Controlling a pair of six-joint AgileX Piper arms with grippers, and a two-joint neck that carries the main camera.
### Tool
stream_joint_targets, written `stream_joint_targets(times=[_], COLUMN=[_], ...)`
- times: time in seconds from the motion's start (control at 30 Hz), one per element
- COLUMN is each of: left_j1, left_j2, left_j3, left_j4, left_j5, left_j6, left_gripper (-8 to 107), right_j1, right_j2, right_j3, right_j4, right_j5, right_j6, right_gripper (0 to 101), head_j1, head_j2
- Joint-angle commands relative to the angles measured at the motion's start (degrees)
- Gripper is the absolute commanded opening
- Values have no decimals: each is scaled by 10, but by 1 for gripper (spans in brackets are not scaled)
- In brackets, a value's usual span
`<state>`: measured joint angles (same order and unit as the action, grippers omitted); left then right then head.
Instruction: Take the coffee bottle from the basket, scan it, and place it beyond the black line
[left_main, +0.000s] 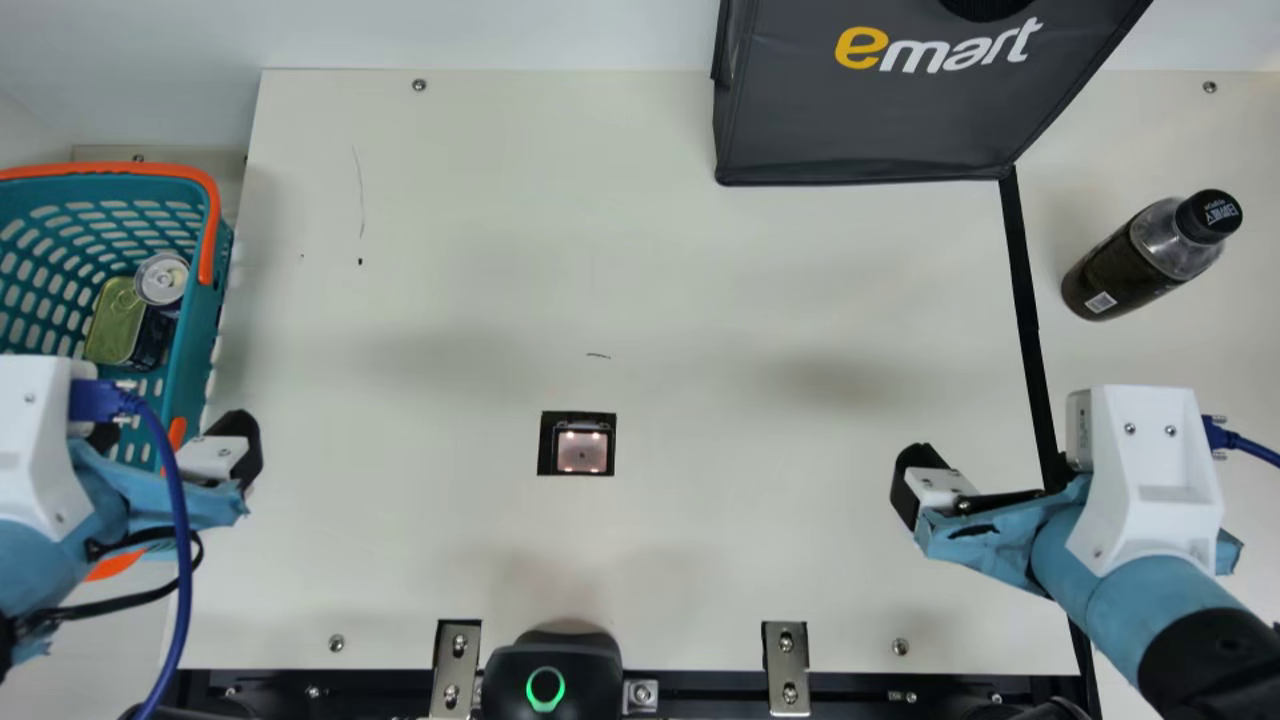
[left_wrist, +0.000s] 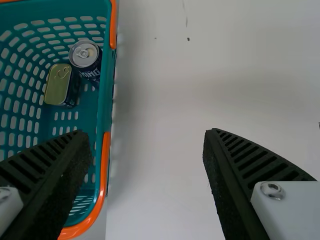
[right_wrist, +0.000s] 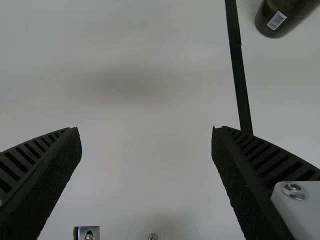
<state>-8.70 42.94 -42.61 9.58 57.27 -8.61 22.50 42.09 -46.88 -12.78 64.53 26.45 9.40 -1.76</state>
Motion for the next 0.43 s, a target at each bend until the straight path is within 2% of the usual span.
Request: stream_joint_targets(times=[0.0, 0.4], left_j1=[0, 0], left_j2=[0, 0], left_j3=[0, 0], left_j4=[0, 0], left_j5=[0, 0], left_j6=[0, 0], left_gripper=[90, 90], right_j1=[0, 0], right_j2=[0, 0], right_j3=[0, 0], right_j4=[0, 0], right_j5=[0, 0], right_j6=[0, 0], right_gripper=[91, 91], head_j1=[-15, -15], head_j2=[2, 2])
